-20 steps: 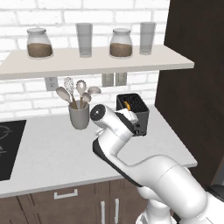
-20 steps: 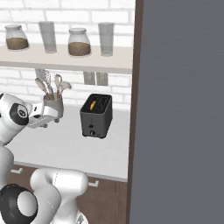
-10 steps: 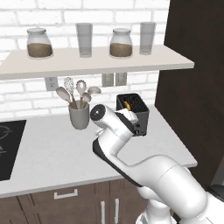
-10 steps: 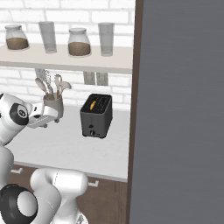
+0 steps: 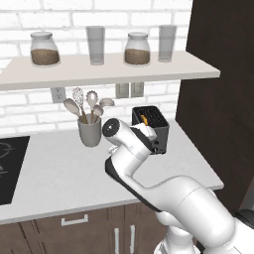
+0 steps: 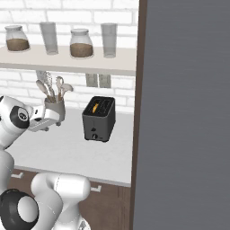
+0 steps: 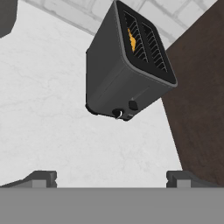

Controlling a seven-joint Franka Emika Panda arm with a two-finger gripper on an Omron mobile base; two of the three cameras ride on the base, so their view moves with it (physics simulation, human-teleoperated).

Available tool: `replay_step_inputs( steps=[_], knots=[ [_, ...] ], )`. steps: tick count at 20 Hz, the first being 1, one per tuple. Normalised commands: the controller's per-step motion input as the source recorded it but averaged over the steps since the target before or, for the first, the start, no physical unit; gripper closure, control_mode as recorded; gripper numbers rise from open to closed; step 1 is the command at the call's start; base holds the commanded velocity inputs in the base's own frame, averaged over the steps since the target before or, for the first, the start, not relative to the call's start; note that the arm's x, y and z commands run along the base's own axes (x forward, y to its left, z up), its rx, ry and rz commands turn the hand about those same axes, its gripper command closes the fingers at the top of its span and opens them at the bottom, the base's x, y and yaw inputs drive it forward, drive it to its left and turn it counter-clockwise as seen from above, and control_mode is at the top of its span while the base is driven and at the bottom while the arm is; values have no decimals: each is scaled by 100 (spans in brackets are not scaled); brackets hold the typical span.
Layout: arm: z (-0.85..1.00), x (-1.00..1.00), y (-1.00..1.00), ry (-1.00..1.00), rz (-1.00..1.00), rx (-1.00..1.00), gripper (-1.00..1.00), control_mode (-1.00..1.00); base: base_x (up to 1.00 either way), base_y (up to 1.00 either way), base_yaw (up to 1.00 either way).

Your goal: Start the toaster. Once the lever pops up, take the bread to the plate on the dining counter.

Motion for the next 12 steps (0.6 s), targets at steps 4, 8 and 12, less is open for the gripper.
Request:
replay_step_inputs(
  steps=[4,8,12],
  knots=[
    [0,0,0,0,0,0,-100,-100,0,0,0],
    [0,0,0,0,0,0,-100,-100,0,0,0],
    [0,0,0,0,0,0,-100,-100,0,0,0]
  ],
)
